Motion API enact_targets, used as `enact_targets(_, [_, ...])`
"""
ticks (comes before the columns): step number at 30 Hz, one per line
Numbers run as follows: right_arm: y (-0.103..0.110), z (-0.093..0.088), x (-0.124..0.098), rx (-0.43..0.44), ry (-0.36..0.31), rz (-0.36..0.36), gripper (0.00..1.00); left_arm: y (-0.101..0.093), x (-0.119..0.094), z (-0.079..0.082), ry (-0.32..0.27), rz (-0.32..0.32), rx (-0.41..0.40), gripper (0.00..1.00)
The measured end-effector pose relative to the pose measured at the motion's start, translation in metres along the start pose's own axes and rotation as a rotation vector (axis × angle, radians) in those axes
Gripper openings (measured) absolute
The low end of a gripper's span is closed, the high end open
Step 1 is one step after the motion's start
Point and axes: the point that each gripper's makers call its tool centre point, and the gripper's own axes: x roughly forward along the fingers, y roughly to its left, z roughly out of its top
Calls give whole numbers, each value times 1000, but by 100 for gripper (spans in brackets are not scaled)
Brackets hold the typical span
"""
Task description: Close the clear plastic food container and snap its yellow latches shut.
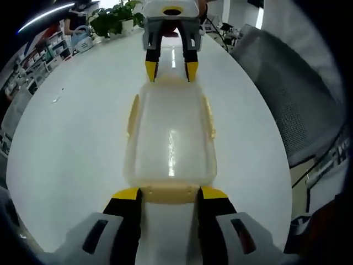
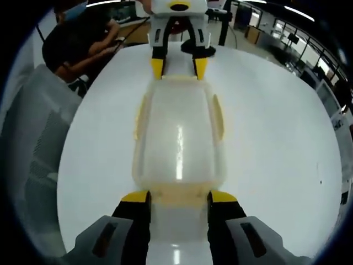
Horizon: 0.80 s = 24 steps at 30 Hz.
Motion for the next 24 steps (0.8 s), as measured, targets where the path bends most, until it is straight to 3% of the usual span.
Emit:
enact_targets(16, [2, -3, 1, 6, 63, 5, 41, -1, -3, 1, 74, 52, 14, 40])
enact_targets(24, [0, -3, 1, 19, 74, 11, 39, 0, -4, -1, 63, 41, 11, 39])
